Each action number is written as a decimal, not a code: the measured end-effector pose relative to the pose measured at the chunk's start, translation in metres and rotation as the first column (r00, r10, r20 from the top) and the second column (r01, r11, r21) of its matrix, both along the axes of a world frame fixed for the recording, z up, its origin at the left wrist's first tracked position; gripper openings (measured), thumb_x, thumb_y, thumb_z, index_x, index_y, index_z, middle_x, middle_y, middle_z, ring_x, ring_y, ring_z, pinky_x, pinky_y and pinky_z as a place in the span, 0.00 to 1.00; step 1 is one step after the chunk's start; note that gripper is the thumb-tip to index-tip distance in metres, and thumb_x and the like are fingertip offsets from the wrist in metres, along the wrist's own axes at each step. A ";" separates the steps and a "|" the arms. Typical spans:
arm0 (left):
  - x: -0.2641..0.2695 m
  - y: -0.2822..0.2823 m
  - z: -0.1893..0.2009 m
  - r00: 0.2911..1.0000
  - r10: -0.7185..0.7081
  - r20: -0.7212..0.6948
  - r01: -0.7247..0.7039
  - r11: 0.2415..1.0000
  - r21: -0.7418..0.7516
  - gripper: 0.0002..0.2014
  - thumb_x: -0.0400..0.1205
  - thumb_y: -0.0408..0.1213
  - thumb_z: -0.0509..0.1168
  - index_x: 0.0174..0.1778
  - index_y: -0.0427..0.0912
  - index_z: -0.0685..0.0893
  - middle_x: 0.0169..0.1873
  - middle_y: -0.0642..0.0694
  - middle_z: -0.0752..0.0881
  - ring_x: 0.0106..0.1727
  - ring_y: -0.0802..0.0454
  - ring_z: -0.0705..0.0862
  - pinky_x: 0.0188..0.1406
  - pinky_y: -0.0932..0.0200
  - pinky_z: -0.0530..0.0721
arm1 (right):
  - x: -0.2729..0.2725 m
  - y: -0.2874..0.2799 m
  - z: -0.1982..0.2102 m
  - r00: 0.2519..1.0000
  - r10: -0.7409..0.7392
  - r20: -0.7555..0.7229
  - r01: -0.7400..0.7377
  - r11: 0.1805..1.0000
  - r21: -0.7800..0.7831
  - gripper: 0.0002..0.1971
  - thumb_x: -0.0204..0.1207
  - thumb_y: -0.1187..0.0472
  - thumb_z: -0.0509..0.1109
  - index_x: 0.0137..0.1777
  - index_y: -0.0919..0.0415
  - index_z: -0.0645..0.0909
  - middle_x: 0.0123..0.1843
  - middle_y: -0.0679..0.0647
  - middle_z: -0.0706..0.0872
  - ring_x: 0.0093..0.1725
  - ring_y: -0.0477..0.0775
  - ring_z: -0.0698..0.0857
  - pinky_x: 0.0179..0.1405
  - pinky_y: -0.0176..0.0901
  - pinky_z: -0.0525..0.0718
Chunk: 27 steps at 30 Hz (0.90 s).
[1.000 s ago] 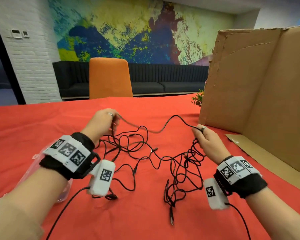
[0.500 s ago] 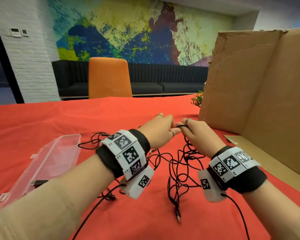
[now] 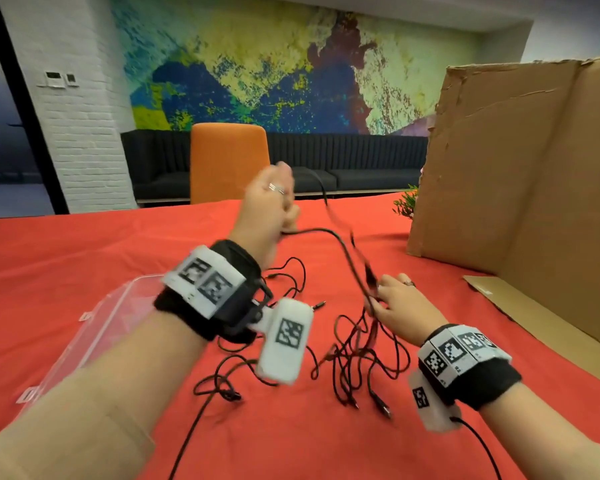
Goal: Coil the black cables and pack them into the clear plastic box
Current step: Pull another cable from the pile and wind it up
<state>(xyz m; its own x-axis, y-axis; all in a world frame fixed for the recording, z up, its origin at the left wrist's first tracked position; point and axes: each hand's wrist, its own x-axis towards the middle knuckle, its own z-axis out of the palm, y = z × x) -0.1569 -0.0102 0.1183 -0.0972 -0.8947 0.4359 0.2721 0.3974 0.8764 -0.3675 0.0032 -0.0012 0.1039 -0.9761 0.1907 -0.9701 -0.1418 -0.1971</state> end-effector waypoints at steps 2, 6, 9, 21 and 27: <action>0.029 -0.006 0.021 0.991 0.055 -0.122 -0.054 0.998 0.009 0.19 0.89 0.44 0.48 0.30 0.47 0.63 0.14 0.57 0.62 0.13 0.61 0.56 0.17 0.72 0.54 | -0.026 -0.004 -0.023 0.995 -0.094 -0.015 0.095 0.989 0.115 0.14 0.81 0.54 0.56 0.45 0.57 0.81 0.47 0.55 0.79 0.57 0.60 0.74 0.57 0.49 0.72; 0.070 -0.017 0.024 0.982 0.150 -0.115 -0.146 0.988 0.043 0.20 0.89 0.45 0.46 0.30 0.47 0.63 0.14 0.55 0.60 0.13 0.61 0.54 0.17 0.73 0.54 | -0.054 0.001 -0.041 0.951 -0.307 0.046 0.295 0.939 0.175 0.13 0.80 0.54 0.55 0.35 0.52 0.74 0.38 0.51 0.78 0.55 0.59 0.80 0.49 0.47 0.71; 0.070 -0.018 -0.002 0.989 0.131 -0.075 -0.123 0.987 0.101 0.18 0.89 0.44 0.47 0.31 0.46 0.66 0.14 0.56 0.60 0.12 0.62 0.54 0.17 0.74 0.54 | -0.043 0.005 -0.033 0.946 -0.323 -0.024 0.324 0.942 0.089 0.14 0.81 0.44 0.55 0.52 0.48 0.79 0.56 0.49 0.79 0.67 0.55 0.74 0.61 0.53 0.68; 0.078 0.003 -0.016 1.000 0.017 -0.026 -0.010 0.965 0.262 0.17 0.88 0.43 0.50 0.33 0.45 0.70 0.14 0.56 0.59 0.12 0.62 0.55 0.10 0.74 0.53 | 0.034 0.010 -0.052 0.981 0.107 -0.161 -0.052 0.947 0.316 0.16 0.82 0.44 0.54 0.63 0.49 0.74 0.66 0.52 0.79 0.71 0.54 0.72 0.67 0.53 0.63; 0.093 0.013 -0.040 0.934 -0.075 0.349 -0.051 0.940 0.339 0.17 0.86 0.45 0.54 0.31 0.45 0.70 0.16 0.56 0.58 0.14 0.61 0.54 0.12 0.74 0.51 | -0.007 0.009 -0.024 0.959 0.024 0.283 -0.051 0.995 0.090 0.08 0.83 0.61 0.54 0.44 0.48 0.68 0.35 0.52 0.81 0.40 0.60 0.82 0.46 0.49 0.77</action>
